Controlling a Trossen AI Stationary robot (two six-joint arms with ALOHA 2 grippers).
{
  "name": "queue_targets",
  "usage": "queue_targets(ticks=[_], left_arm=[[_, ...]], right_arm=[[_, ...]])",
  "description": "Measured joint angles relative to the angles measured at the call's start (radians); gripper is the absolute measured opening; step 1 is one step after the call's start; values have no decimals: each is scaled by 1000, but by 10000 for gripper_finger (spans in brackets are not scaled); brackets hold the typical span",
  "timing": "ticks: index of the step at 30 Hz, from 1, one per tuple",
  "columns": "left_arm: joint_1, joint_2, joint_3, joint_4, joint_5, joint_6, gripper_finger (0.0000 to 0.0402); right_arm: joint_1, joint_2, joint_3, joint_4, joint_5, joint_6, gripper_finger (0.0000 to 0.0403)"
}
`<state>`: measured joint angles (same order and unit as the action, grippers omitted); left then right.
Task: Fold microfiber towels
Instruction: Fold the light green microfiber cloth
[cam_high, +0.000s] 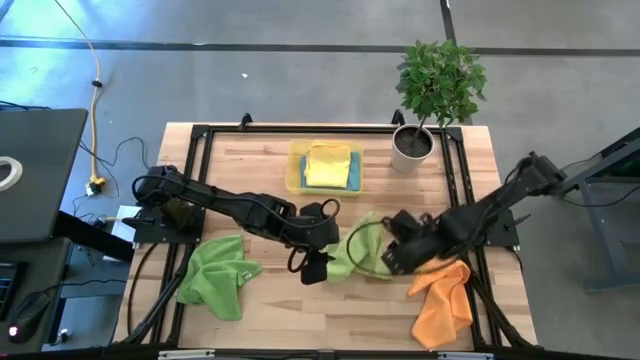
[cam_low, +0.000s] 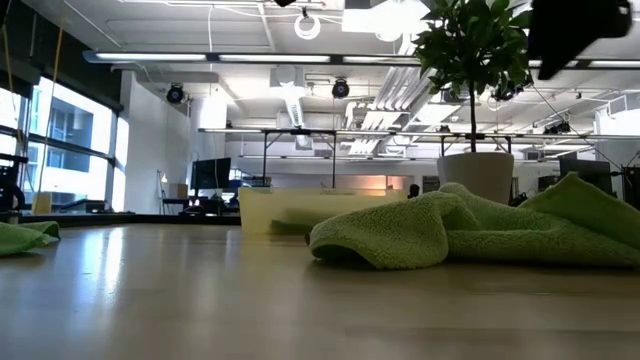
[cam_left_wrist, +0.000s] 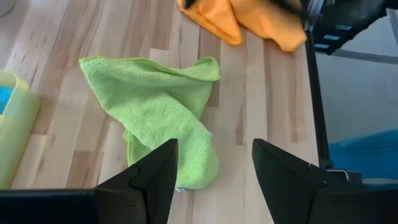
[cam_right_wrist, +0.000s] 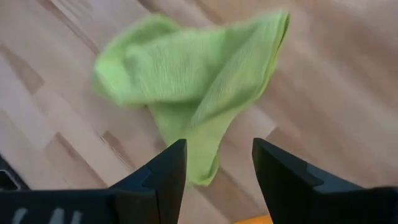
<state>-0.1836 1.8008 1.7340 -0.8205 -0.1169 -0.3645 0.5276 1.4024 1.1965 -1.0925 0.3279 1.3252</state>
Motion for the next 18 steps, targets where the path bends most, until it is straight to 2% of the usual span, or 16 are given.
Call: queue_targets(ticks=[7, 12, 18], left_arm=[[-3, 0, 0, -23, 7, 0, 197], [-3, 0, 0, -73, 8, 10, 197], [-3, 0, 0, -118, 10, 25, 197]], right_arm=[[24, 173, -1, 64, -64, 214, 176], [25, 247, -1, 210, -78, 226, 176], [24, 325, -1, 236, -92, 291, 178]])
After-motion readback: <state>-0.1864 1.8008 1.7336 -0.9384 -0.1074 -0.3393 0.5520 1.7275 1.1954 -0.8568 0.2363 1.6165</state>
